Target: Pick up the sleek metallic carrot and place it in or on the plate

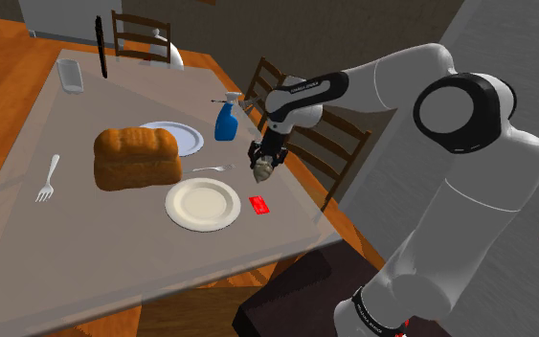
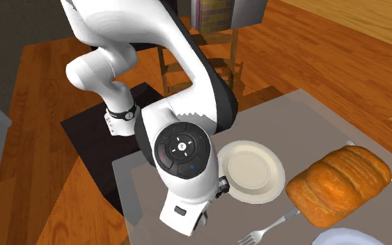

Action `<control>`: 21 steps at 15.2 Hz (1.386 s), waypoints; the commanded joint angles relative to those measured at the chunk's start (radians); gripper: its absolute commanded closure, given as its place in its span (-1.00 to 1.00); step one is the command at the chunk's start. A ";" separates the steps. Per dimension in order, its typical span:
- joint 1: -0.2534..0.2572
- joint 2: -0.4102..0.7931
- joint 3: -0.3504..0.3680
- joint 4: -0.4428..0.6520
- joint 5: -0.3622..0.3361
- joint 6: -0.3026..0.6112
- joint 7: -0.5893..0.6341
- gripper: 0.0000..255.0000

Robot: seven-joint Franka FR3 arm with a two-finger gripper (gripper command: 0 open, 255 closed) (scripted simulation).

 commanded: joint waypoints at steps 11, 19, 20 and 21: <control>0.162 0.051 0.116 0.062 0.007 0.043 0.272 1.00; 0.220 0.132 0.157 0.116 0.013 0.089 0.360 1.00; 0.220 0.140 0.158 0.112 0.016 0.100 0.357 1.00; 0.220 0.148 0.159 0.109 0.019 0.111 0.353 1.00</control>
